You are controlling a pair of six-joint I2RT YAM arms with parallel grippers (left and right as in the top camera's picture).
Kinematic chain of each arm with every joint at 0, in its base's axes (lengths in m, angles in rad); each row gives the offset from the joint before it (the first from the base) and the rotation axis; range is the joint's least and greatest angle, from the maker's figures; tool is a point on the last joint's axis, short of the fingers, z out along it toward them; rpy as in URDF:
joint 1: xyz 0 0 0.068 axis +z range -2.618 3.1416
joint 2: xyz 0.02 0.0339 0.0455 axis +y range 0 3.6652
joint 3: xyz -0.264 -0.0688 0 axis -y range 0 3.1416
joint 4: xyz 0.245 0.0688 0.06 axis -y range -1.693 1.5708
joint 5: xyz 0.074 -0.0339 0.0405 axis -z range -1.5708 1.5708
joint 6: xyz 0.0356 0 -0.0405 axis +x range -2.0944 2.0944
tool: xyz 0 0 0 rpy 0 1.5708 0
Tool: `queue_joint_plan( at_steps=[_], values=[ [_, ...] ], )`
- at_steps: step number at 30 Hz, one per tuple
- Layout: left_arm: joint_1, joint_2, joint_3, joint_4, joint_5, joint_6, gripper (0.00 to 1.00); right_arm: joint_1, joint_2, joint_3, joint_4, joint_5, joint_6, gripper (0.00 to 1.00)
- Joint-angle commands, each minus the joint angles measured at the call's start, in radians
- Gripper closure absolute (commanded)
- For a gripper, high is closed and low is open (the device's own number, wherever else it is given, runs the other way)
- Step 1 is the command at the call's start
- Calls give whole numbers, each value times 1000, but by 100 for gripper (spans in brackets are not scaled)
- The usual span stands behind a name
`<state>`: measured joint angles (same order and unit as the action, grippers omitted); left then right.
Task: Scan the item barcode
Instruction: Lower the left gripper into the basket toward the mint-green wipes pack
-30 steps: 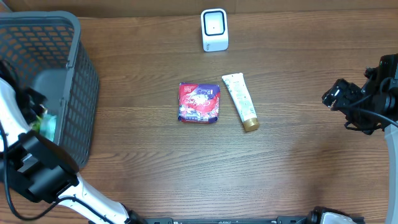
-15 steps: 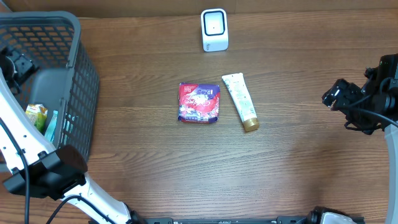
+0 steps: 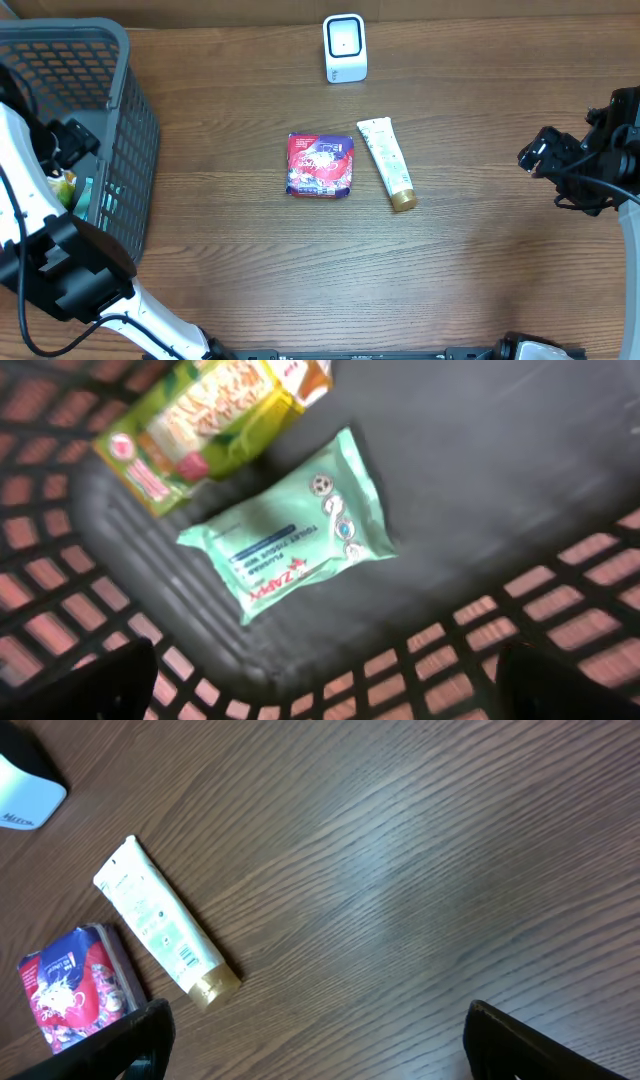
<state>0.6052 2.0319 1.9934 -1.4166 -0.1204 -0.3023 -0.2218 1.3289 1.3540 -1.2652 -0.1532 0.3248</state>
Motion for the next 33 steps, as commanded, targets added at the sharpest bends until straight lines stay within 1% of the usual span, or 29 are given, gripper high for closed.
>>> queue_joint_plan(
  at_steps=[1,3,6,9,10,14,18,20,21,23,25,28,29,33],
  values=[
    [29,3,-105,73,-17,34,1,-3,-4,20,12,-5,-11,7],
    [36,3,-179,145,-16,50,0,-3,-4,20,27,-11,-11,7],
    [34,3,-291,254,-17,106,0,-3,-4,20,32,-16,-11,7],
    [24,3,-385,378,-13,204,0,-3,-4,20,25,-16,-12,7],
    [20,3,-412,428,8,260,0,-3,-4,20,25,-16,-12,7],
    [11,3,-446,514,113,441,0,-3,-4,20,25,-16,-11,7],
    [9,3,-446,542,104,537,0,-3,-4,20,25,-16,-11,7],
    [9,3,-447,547,69,542,0,-3,-4,20,26,-16,-11,7],
    [9,3,-451,552,20,542,0,-3,-4,20,29,-21,-11,7],
    [9,3,-456,552,-33,542,0,-3,-4,20,34,-31,-10,7],
    [9,3,-462,551,-76,542,2,-3,-4,20,40,-35,-10,7],
    [10,3,-473,551,-93,542,2,-3,-4,20,40,-35,-11,7],
    [10,3,-477,557,-92,542,0,-3,-4,20,39,-35,-11,7],
    [10,3,-487,565,-89,542,0,-3,-4,20,39,-35,-11,7]
  ],
)
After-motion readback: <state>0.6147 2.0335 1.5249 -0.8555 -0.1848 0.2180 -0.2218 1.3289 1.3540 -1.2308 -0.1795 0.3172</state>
